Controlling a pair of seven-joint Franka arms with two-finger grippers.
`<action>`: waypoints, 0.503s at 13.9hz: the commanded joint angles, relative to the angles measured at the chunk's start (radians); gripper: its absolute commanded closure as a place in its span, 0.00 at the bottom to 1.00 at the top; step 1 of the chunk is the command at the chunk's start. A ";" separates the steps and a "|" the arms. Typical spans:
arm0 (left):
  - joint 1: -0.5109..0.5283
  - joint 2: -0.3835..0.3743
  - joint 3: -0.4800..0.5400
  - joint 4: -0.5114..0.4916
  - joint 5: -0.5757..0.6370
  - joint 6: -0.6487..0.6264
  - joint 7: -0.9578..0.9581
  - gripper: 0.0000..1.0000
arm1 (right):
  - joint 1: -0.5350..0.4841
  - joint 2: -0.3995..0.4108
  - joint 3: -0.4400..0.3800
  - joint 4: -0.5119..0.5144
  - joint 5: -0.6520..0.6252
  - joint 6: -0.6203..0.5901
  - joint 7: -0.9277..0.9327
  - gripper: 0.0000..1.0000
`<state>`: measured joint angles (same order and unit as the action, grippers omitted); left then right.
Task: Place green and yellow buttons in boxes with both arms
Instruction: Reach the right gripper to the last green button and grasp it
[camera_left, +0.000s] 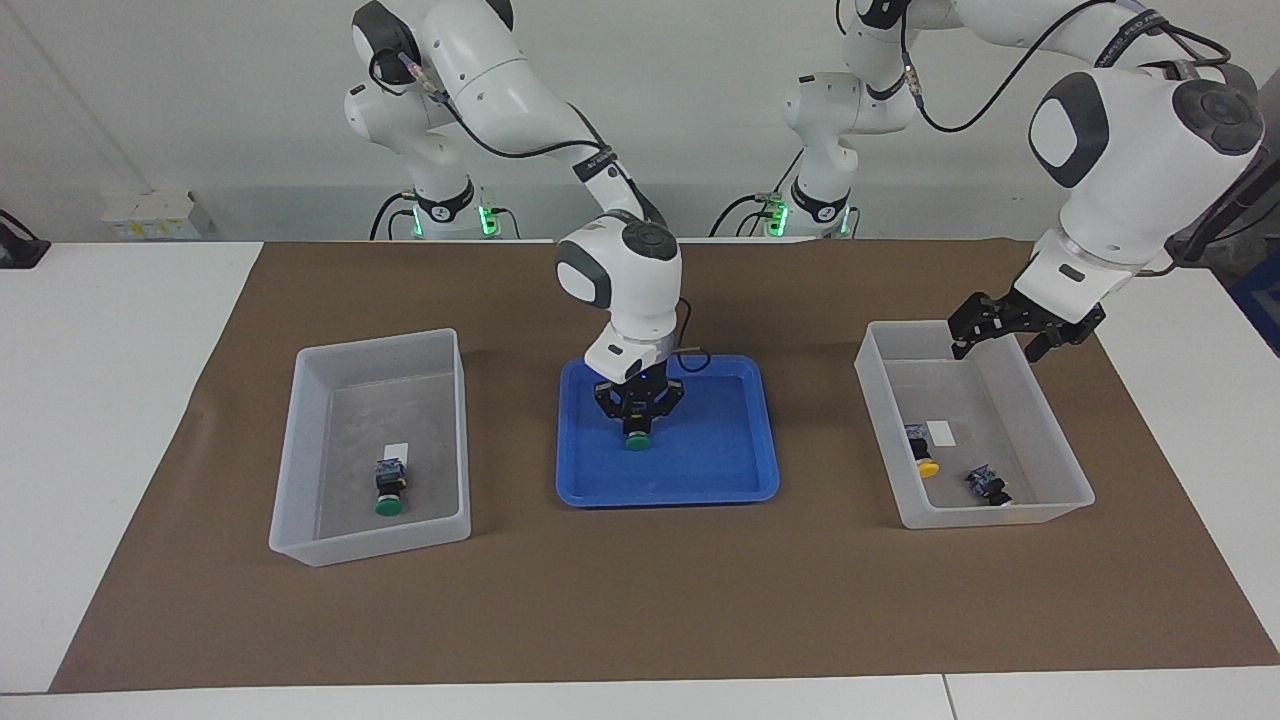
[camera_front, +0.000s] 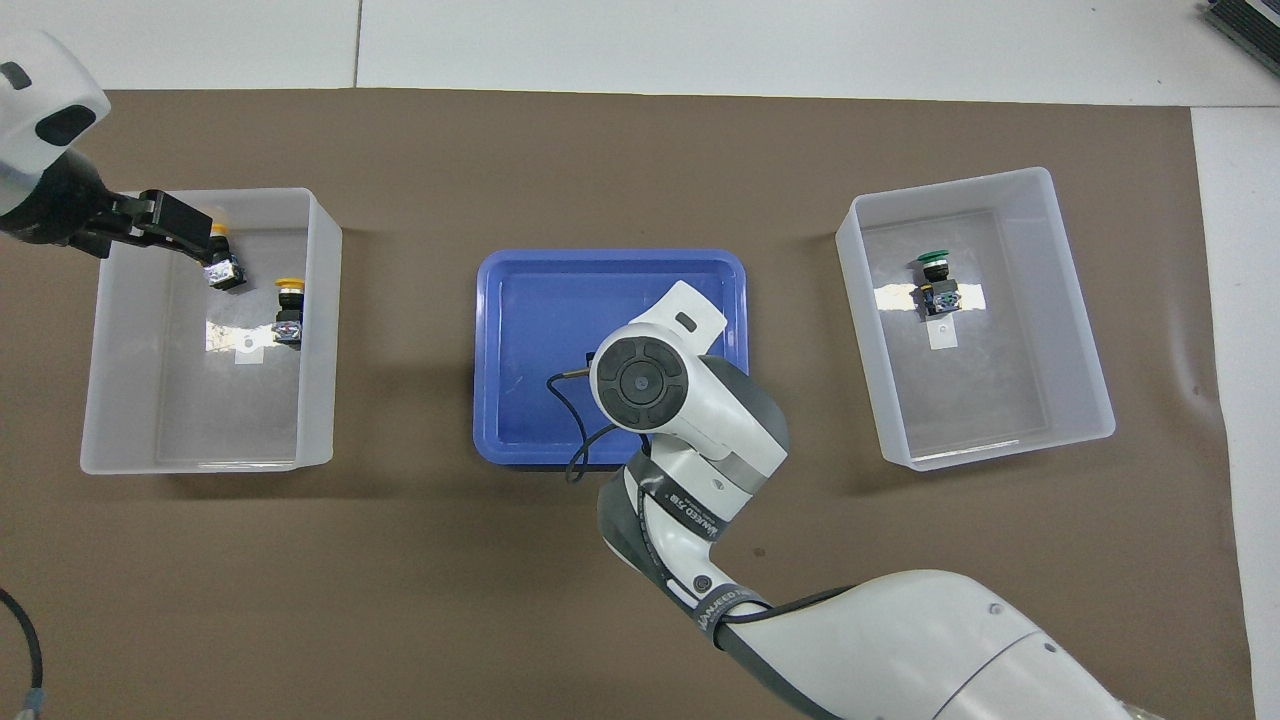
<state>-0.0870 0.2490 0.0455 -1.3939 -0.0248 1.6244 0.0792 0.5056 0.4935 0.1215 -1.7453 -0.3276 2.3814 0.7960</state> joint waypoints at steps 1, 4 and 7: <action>-0.011 -0.031 0.005 -0.045 -0.009 0.029 -0.004 0.00 | -0.044 -0.108 0.007 -0.040 -0.008 -0.014 -0.012 1.00; -0.020 -0.031 0.005 -0.045 -0.009 0.031 -0.002 0.00 | -0.102 -0.193 0.012 -0.042 0.027 -0.102 -0.086 1.00; -0.020 -0.031 0.005 -0.047 -0.009 0.038 -0.001 0.00 | -0.177 -0.256 0.012 -0.040 0.058 -0.174 -0.194 1.00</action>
<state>-0.0998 0.2490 0.0418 -1.3950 -0.0252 1.6337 0.0792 0.3700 0.2881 0.1199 -1.7509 -0.3063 2.2322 0.6685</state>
